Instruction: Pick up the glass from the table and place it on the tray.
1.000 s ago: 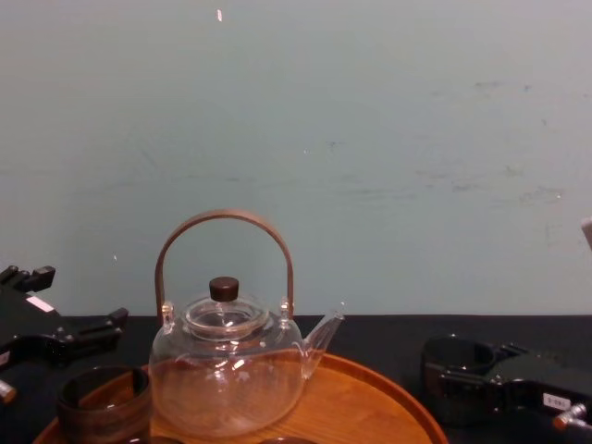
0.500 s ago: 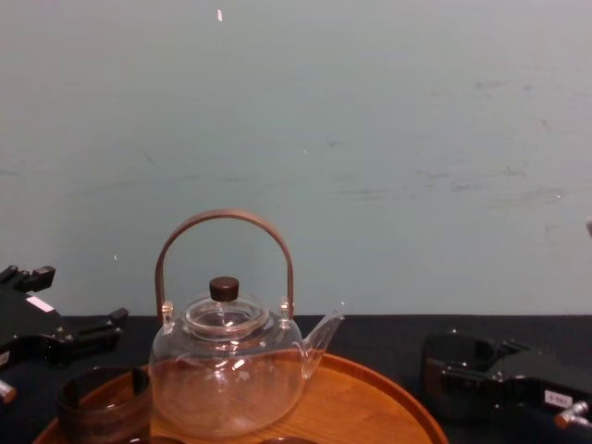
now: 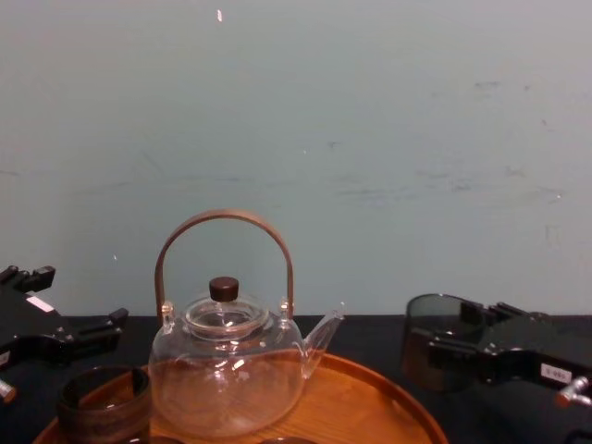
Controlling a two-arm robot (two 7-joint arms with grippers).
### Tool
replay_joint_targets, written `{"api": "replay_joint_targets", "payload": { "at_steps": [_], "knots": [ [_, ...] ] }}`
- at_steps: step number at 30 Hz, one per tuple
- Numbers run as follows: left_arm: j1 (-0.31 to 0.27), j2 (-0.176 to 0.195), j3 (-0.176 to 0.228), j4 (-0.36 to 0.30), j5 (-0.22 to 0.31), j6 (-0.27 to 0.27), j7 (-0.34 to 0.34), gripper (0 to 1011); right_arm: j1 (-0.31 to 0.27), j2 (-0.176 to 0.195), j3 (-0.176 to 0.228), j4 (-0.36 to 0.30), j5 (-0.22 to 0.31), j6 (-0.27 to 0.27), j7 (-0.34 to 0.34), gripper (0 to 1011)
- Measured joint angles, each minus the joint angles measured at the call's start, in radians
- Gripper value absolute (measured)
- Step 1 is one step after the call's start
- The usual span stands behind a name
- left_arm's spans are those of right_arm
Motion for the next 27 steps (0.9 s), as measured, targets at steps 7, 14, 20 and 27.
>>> {"api": "replay_joint_targets", "payload": {
  "at_steps": [7, 14, 20, 27],
  "knots": [
    [0.000, 0.000, 0.000, 0.000, 0.000, 0.000, 0.000, 1001, -0.008, 0.000, -0.026, -0.030, 0.015, -0.001, 0.029, 900],
    [0.000, 0.000, 0.000, 0.000, 0.000, 0.000, 0.000, 1001, 0.001, -0.014, -0.049, -0.010, 0.031, -0.010, 0.052, 900],
    [0.000, 0.000, 0.000, 0.000, 0.000, 0.000, 0.000, 1001, 0.013, -0.025, -0.070, 0.014, 0.033, -0.019, 0.066, 900],
    [0.000, 0.000, 0.000, 0.000, 0.000, 0.000, 0.000, 1001, 0.028, -0.037, -0.089, 0.046, 0.038, -0.028, 0.076, 900]
  ]
}}
